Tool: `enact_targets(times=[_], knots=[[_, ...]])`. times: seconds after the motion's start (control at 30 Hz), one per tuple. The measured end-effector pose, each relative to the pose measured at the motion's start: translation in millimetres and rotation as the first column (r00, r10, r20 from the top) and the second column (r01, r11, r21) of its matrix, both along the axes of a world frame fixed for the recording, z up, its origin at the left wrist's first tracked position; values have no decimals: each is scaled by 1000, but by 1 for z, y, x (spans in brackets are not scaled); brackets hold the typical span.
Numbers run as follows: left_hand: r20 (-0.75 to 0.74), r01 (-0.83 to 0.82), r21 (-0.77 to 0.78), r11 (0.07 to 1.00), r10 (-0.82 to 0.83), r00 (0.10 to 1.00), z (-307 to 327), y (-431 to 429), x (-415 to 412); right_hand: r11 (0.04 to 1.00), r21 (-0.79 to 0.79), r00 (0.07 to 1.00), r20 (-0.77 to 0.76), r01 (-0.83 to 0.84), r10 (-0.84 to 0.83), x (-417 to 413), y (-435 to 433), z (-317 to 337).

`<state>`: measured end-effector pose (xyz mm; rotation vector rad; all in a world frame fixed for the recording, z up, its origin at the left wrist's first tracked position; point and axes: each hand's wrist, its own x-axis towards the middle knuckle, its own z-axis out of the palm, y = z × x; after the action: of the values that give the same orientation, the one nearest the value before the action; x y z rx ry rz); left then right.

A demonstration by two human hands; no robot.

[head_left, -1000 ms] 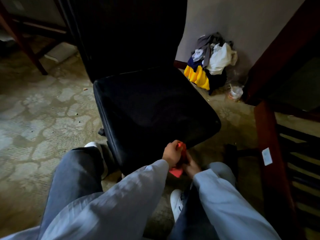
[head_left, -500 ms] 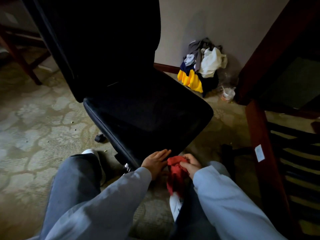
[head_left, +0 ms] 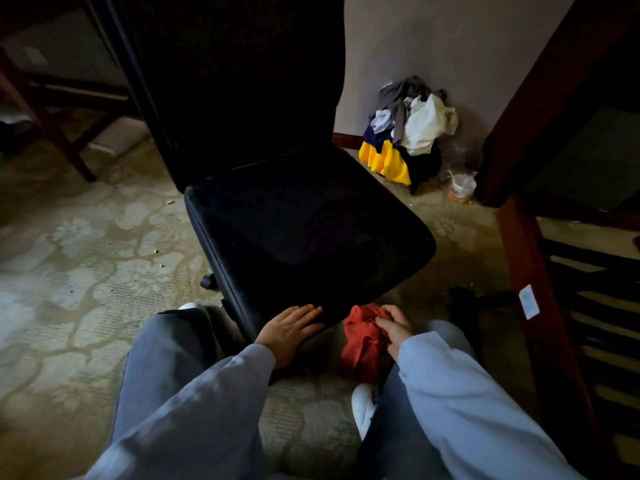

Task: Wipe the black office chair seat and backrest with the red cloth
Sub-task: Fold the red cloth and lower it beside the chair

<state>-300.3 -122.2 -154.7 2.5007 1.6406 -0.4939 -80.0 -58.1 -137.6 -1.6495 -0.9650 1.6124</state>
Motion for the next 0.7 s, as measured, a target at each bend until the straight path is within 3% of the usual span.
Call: enact_targets(times=[0.17, 0.27, 0.33, 0.43, 0.53, 0.7], knots=[[-23, -70, 77, 995, 72, 997, 5, -17, -18, 999, 19, 994, -100, 48, -46, -8, -7, 7], [122, -240, 131, 962, 225, 967, 12, -21, -18, 995, 18, 987, -126, 99, -96, -11, -9, 7], [270, -388, 177, 904, 335, 903, 18, -21, -16, 992, 30, 983, -142, 120, -115, -12, -11, 7], [422, -580, 33, 814, 515, 746, 34, -14, -5, 985, 56, 967, -204, 166, -152, -13, -11, 21], [376, -638, -66, 767, 612, 696, 38, -4, -1, 957, 117, 936, -270, 267, -228, -4, 0, 46], [251, -688, -178, 704, 708, 660, 43, 5, 6, 823, 210, 815, -397, 528, -422, 57, 28, 89]])
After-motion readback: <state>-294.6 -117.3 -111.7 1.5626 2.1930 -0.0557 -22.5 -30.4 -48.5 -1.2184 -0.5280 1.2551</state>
